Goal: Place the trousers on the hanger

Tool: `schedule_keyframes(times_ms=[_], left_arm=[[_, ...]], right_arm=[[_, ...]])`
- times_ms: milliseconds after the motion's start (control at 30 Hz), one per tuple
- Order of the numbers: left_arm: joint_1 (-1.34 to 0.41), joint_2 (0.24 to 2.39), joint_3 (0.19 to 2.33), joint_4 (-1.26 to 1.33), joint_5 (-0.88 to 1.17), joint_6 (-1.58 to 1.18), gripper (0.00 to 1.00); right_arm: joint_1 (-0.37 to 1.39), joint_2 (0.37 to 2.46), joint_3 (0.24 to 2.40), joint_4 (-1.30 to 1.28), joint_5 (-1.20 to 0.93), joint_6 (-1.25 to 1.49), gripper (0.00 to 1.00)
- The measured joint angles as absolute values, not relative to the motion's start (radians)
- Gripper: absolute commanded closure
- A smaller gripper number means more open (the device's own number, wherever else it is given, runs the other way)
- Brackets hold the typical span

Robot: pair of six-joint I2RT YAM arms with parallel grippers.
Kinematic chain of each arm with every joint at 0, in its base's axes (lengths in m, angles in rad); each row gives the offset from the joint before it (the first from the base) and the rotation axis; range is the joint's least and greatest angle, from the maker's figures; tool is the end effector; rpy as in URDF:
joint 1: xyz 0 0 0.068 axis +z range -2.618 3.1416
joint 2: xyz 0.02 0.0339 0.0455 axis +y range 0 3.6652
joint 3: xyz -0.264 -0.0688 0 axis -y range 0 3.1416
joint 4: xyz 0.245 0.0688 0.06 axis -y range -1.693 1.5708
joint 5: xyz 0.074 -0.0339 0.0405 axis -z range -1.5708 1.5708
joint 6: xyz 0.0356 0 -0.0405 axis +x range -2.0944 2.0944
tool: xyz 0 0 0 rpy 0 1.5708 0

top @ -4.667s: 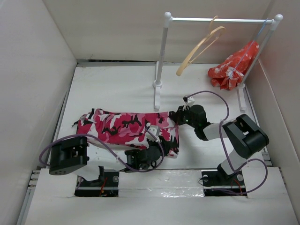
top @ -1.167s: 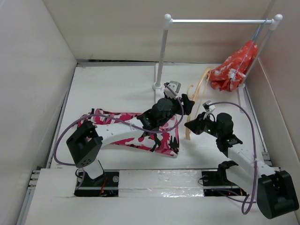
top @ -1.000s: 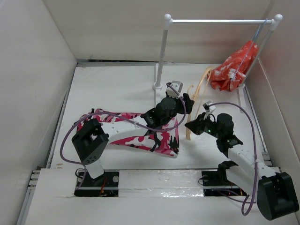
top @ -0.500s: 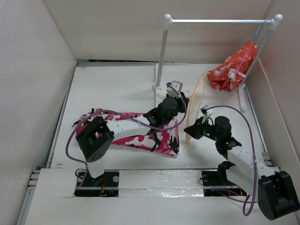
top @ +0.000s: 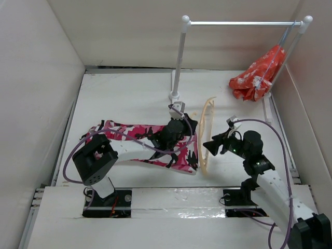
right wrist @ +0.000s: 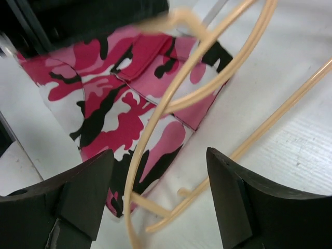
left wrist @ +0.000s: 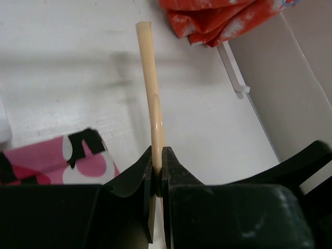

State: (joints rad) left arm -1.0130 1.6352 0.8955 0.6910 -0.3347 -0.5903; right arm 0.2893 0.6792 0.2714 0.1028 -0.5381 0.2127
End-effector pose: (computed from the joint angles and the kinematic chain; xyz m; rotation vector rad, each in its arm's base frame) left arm 0.2036 -0.3043 0.2509 0.0883 1.7026 -0.9541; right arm 0.1511 0.0640 0.2059 -0.4521 1.8646 0.8449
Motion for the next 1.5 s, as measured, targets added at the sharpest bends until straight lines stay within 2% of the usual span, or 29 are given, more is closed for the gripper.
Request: schedule_keyframes(times_ms=[33, 67, 100, 133, 200, 300, 367, 400, 467, 500, 533, 700, 867, 1033, 1100, 1133, 1200, 1233, 1333, 1500], left_arm=[[-1.018, 1.619, 0.86, 0.702, -0.343, -0.62, 1.0], [-1.023, 1.605, 0.828, 0.714, -0.348, -0.652, 1.0], [-1.027, 1.592, 0.798, 0.725, -0.352, -0.682, 1.0], [-1.029, 1.582, 0.77, 0.736, -0.359, -0.71, 1.0], [-1.038, 1.565, 0.723, 0.747, -0.379, -0.756, 1.0], [-1.042, 1.544, 0.672, 0.756, -0.41, -0.806, 1.0], [-1.042, 1.54, 0.666, 0.751, -0.421, -0.824, 1.0], [-1.041, 1.54, 0.665, 0.751, -0.424, -0.83, 1.0], [-1.042, 1.537, 0.657, 0.756, -0.434, -0.84, 1.0], [-1.042, 1.536, 0.649, 0.76, -0.439, -0.845, 1.0], [-1.042, 1.536, 0.642, 0.759, -0.443, -0.848, 1.0], [-1.04, 1.536, 0.629, 0.768, -0.448, -0.851, 1.0], [-1.036, 1.538, 0.603, 0.799, -0.445, -0.863, 1.0], [-1.028, 1.538, 0.581, 0.822, -0.449, -0.871, 1.0], [-1.013, 1.538, 0.581, 0.834, -0.452, -0.871, 1.0], [-1.008, 1.538, 0.58, 0.835, -0.454, -0.87, 1.0], [-1.006, 1.538, 0.574, 0.842, -0.448, -0.87, 1.0], [-1.006, 1.538, 0.568, 0.847, -0.444, -0.87, 1.0], [-1.006, 1.533, 0.542, 0.866, -0.43, -0.866, 1.0], [-1.006, 1.487, 0.512, 0.872, -0.414, -0.831, 1.0]], right_arm=[[0.289, 0.658, 0.279, 0.094, -0.533, 0.208, 0.34], [0.289, 0.642, 0.287, 0.082, -0.527, 0.203, 0.46], [0.289, 0.637, 0.295, 0.077, -0.522, 0.197, 0.76], [0.289, 0.641, 0.303, 0.075, -0.519, 0.187, 0.88], [0.289, 0.682, 0.311, 0.084, -0.522, 0.184, 1.0], [0.291, 0.797, 0.311, 0.102, -0.524, 0.179, 1.0], [0.298, 0.884, 0.31, 0.128, -0.524, 0.183, 0.91], [0.304, 0.919, 0.31, 0.146, -0.524, 0.188, 0.78], [0.326, 0.979, 0.31, 0.185, -0.522, 0.202, 0.59], [0.342, 1.004, 0.31, 0.21, -0.517, 0.207, 0.46], [0.358, 1.028, 0.31, 0.233, -0.512, 0.212, 0.43], [0.423, 1.137, 0.311, 0.34, -0.479, 0.236, 0.43], [0.455, 1.278, 0.31, 0.434, -0.431, 0.27, 0.49], [0.494, 1.379, 0.298, 0.551, -0.404, 0.308, 0.37], [0.512, 1.417, 0.3, 0.614, -0.404, 0.319, 0.4], [0.52, 1.436, 0.3, 0.642, -0.405, 0.324, 0.65], [0.531, 1.472, 0.3, 0.692, -0.407, 0.342, 0.93], [0.53, 1.488, 0.299, 0.712, -0.41, 0.352, 0.99], [0.506, 1.482, 0.287, 0.734, -0.424, 0.374, 1.0], [0.394, 1.361, 0.275, 0.677, -0.464, 0.382, 1.0]])
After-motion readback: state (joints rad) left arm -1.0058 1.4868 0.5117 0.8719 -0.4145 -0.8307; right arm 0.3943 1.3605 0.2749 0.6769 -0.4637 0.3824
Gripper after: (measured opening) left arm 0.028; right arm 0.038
